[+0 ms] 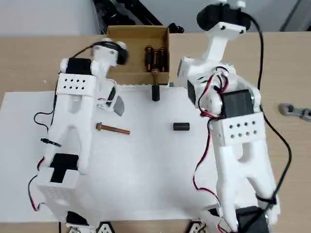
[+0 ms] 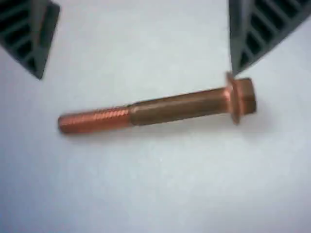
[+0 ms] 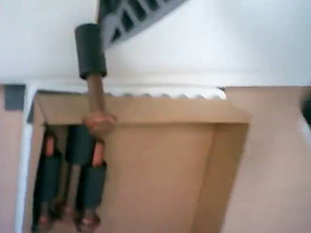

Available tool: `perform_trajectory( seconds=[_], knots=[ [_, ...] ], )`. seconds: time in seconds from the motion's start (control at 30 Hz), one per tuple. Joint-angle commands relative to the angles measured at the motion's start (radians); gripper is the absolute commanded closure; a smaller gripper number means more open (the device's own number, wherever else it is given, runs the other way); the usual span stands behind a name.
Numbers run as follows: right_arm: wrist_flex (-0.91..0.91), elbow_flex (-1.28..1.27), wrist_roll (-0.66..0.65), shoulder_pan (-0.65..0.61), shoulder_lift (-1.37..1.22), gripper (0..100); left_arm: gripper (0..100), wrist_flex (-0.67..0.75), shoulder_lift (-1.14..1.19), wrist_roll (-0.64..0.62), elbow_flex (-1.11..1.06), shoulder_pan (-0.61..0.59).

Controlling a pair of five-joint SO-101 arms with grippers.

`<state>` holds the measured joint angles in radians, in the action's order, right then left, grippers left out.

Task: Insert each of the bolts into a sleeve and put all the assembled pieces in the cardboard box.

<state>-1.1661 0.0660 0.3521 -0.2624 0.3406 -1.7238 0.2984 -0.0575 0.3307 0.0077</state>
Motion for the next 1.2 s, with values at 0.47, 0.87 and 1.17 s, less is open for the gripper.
perform_trajectory(
  seconds=[0.47,0.87,1.17],
  knots=[
    [0.008,-0.207,-0.002,0.004,0.222,80.5,77,0.012,-0.006,-0.970,-0.199,-0.018],
    [0.008,-0.293,-0.002,0.004,0.306,80.5,77,0.232,0.141,-0.971,-0.297,-0.035],
    [0.008,-0.293,-0.003,0.004,0.308,80.5,81,0.206,0.345,-0.967,-0.197,-0.040]
  ],
)
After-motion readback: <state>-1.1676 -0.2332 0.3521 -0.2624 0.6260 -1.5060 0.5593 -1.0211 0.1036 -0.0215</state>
